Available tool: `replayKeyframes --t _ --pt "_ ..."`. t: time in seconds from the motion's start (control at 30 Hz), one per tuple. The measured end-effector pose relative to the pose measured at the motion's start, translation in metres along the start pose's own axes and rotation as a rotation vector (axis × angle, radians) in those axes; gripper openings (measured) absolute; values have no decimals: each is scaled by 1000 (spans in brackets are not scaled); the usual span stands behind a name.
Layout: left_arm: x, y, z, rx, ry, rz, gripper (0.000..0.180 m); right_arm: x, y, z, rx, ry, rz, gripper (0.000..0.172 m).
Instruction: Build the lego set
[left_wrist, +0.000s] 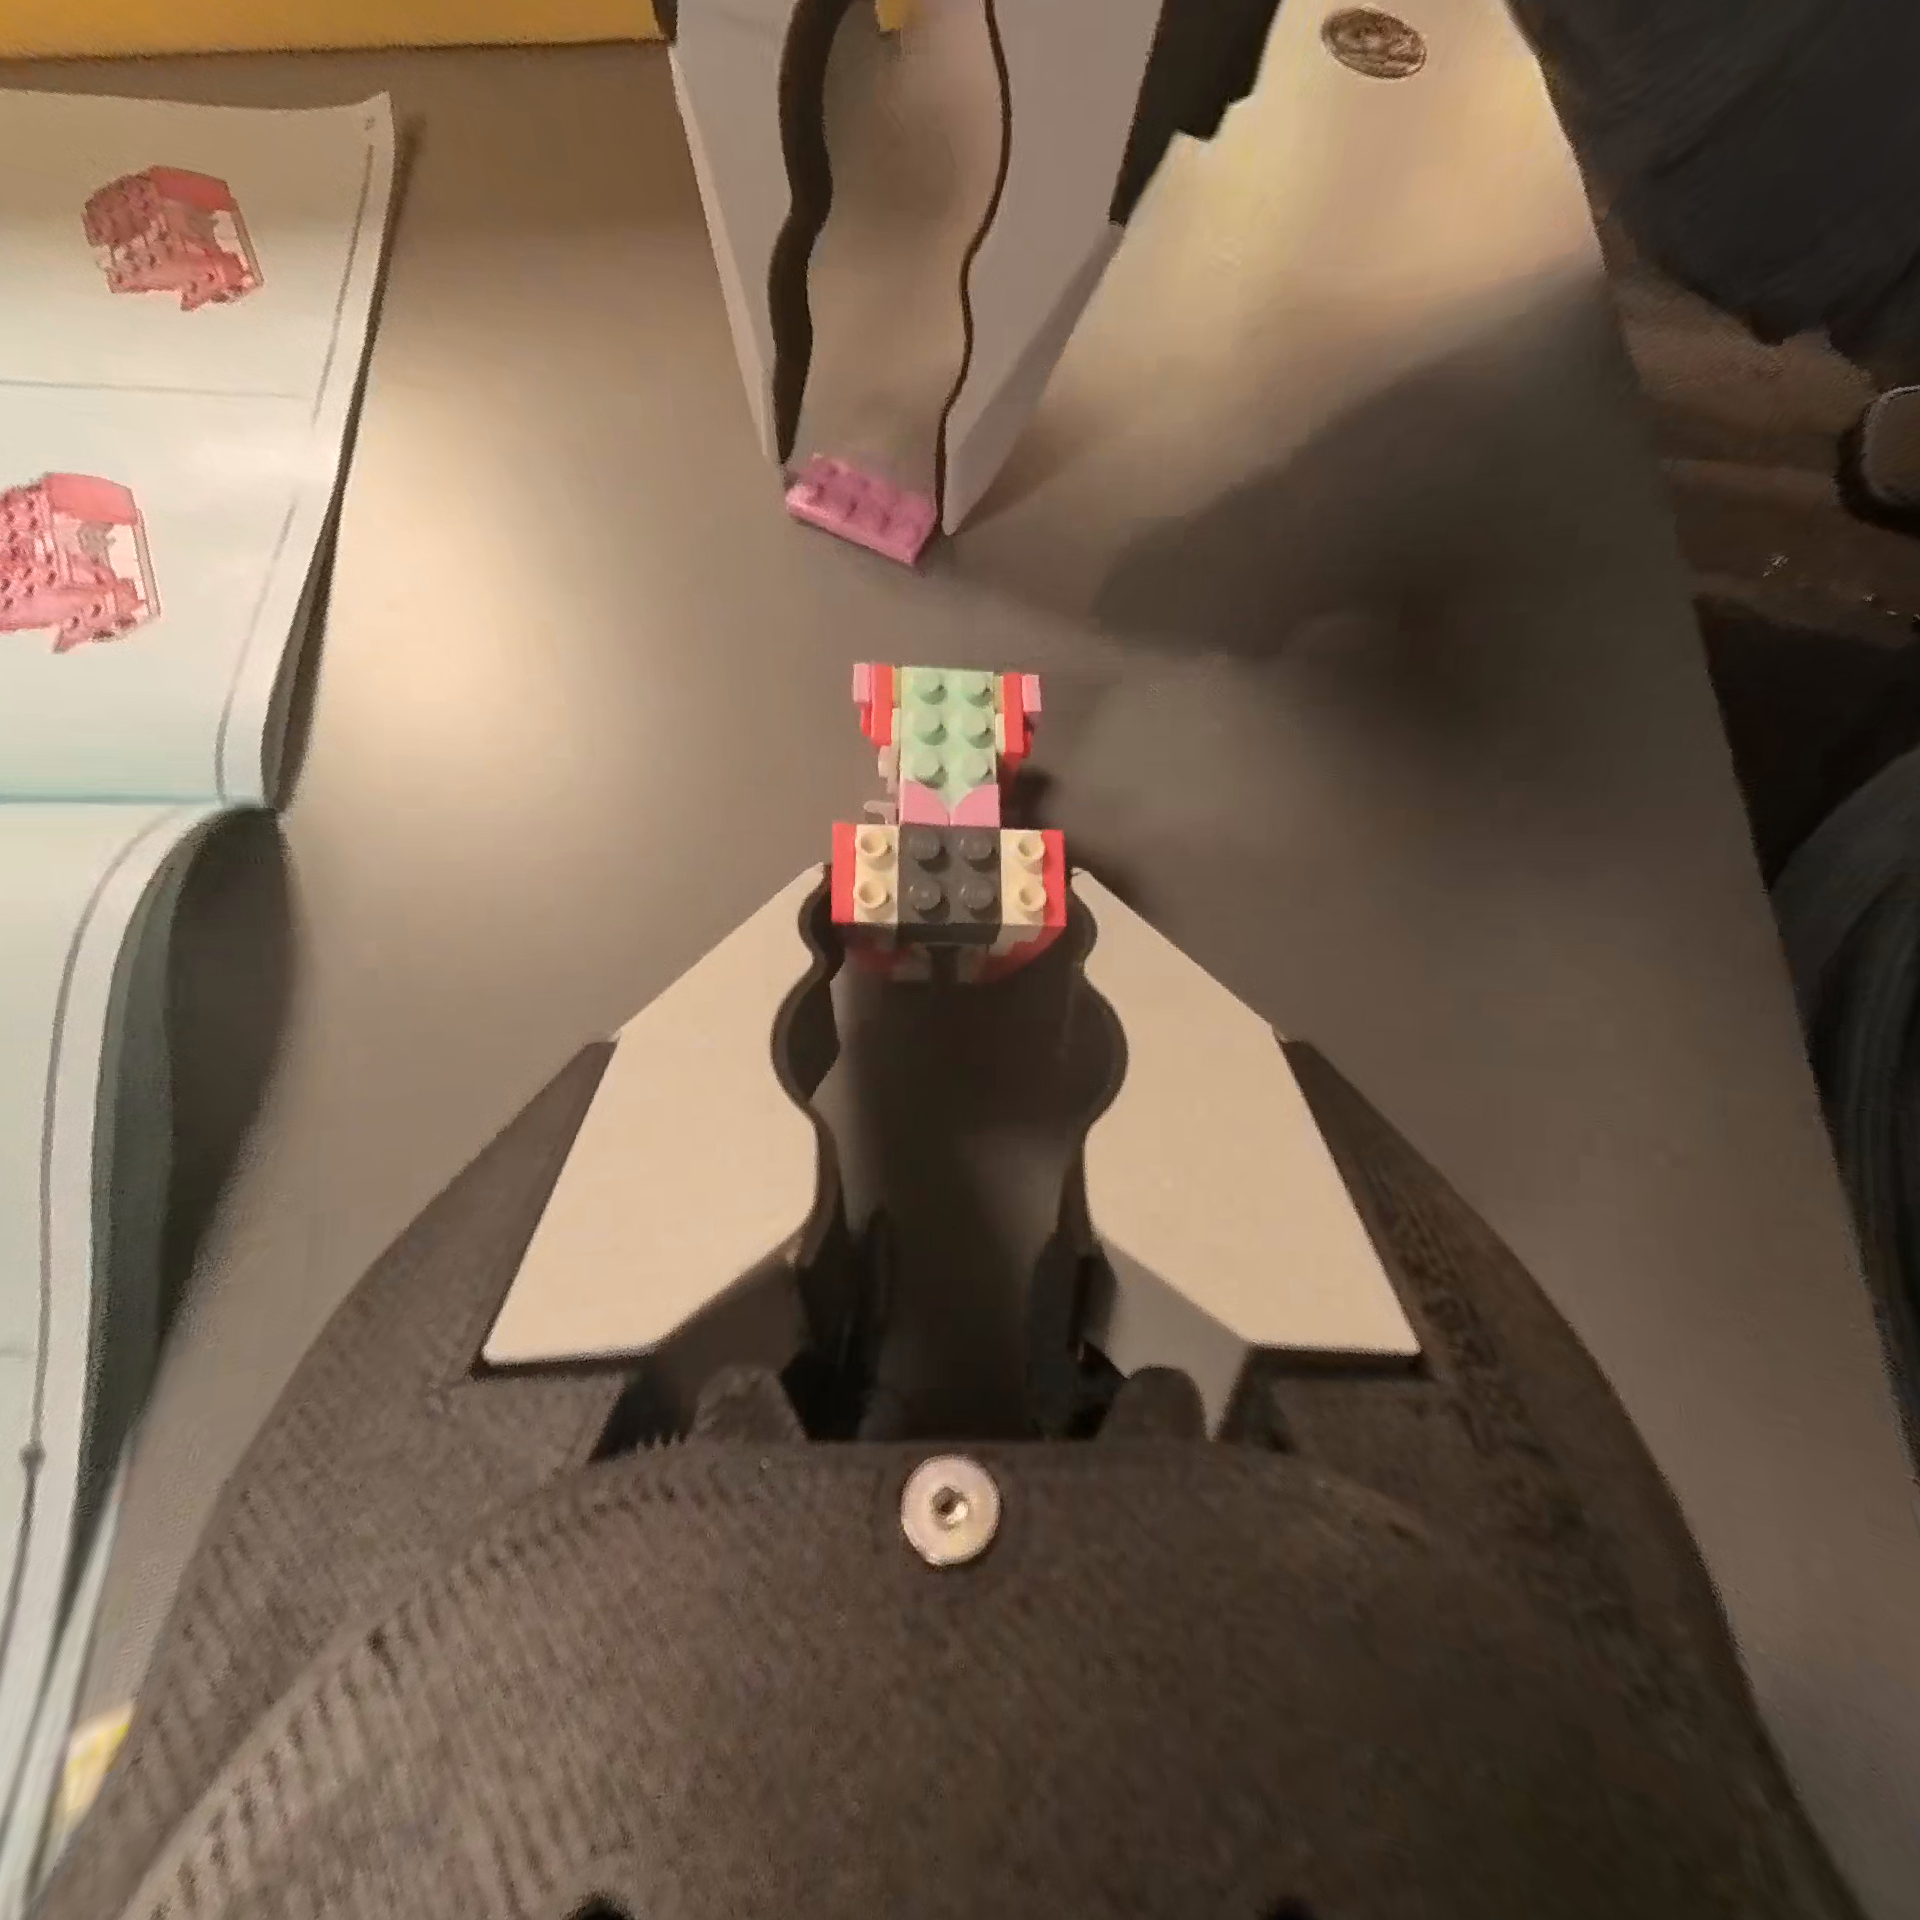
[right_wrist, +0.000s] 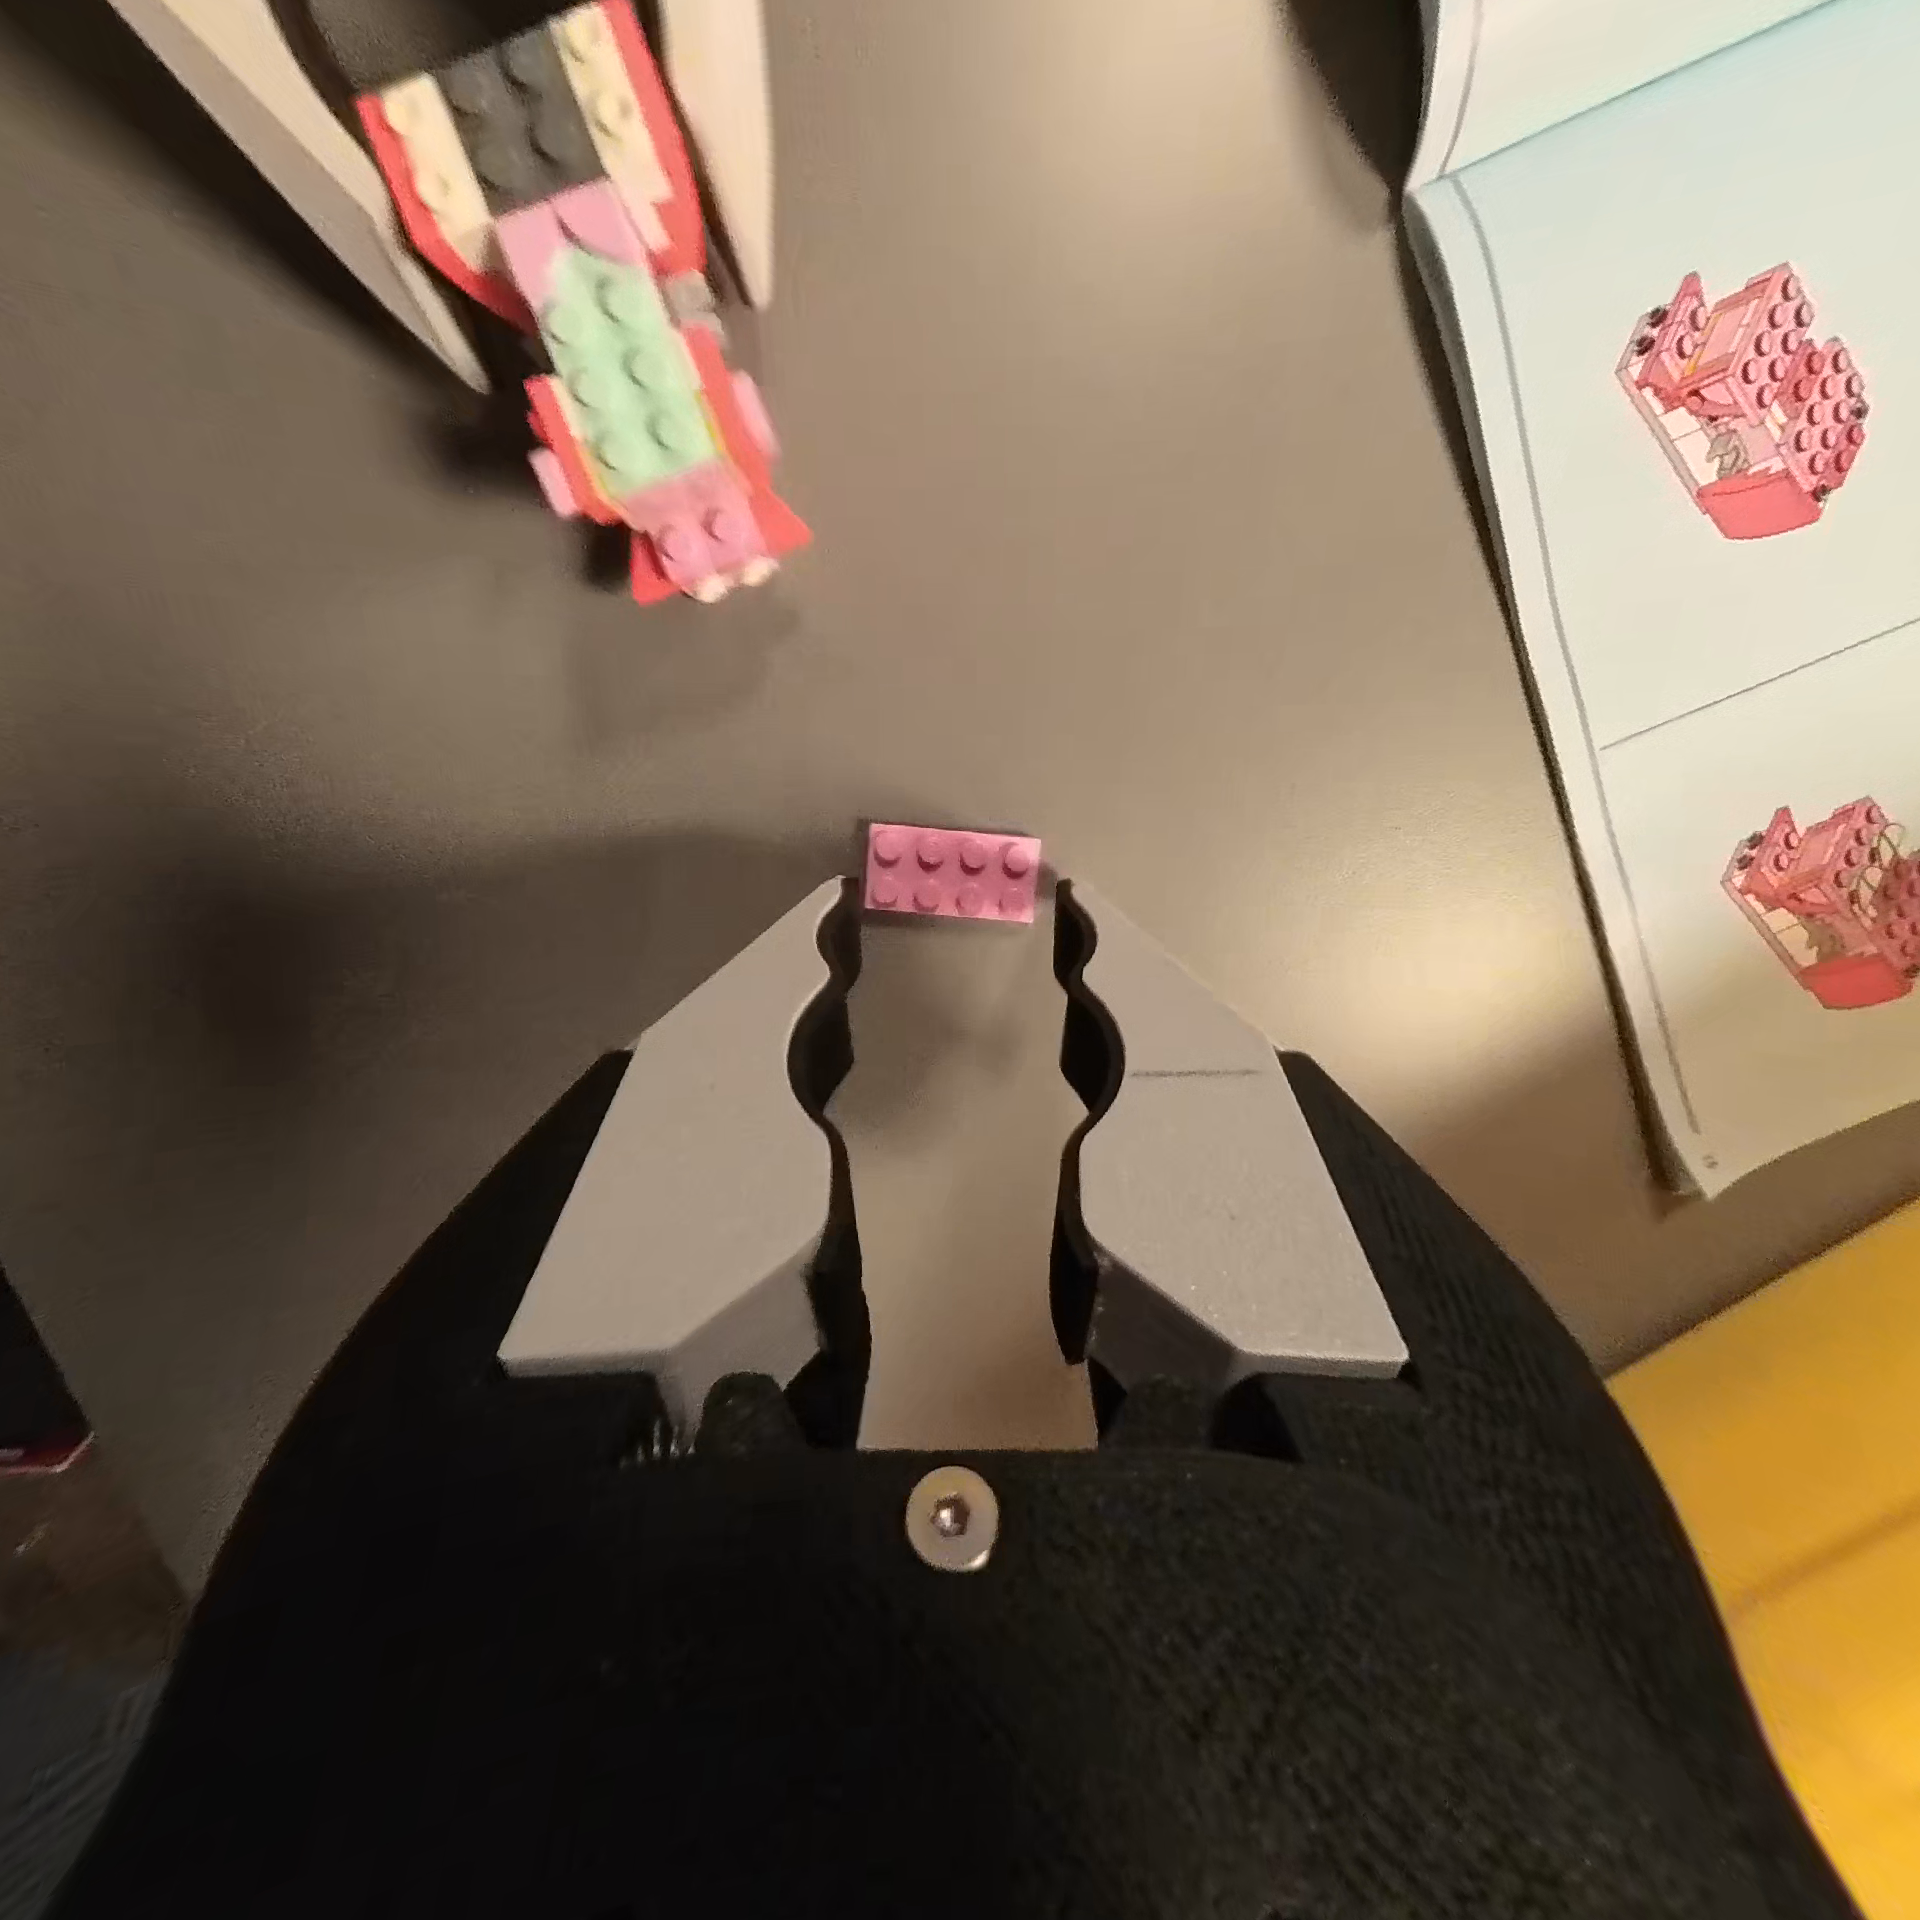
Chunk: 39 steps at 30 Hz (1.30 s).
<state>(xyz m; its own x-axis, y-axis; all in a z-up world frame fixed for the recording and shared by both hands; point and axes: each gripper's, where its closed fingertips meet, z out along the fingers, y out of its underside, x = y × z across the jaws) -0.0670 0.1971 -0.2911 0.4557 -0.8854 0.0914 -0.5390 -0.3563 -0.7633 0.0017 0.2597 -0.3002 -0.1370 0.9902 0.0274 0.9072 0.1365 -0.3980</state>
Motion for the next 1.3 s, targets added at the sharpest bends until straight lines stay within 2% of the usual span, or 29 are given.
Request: replayKeyframes --t 0.33,0.43,0.47,0.7,0.8,1.0,1.13,1.3 --pt "25 23 -22 24 -52 -18 39 0 -3 0 180 12 80 42" --pt "26 23 -23 22 -52 -5 40 0 -3 0 205 20 89 40" --pt "26 23 -22 22 -50 -4 40 0 -4 0 210 21 86 31" --pt "28 23 -22 23 -38 11 40 0 -6 0 225 17 48 30" --pt "29 22 -21 24 -44 28 39 -11 -29 -8 317 -9 -12 30" --pt "30 22 -21 24 -39 49 39 -60 -82 -27 480 -139 -233 30" --pt "33 22 -21 23 -25 60 39 -79 -93 -20 444 -211 -305 30" --pt "32 23 -21 23 -18 49 39 -82 -91 -4 336 -211 -327 30"
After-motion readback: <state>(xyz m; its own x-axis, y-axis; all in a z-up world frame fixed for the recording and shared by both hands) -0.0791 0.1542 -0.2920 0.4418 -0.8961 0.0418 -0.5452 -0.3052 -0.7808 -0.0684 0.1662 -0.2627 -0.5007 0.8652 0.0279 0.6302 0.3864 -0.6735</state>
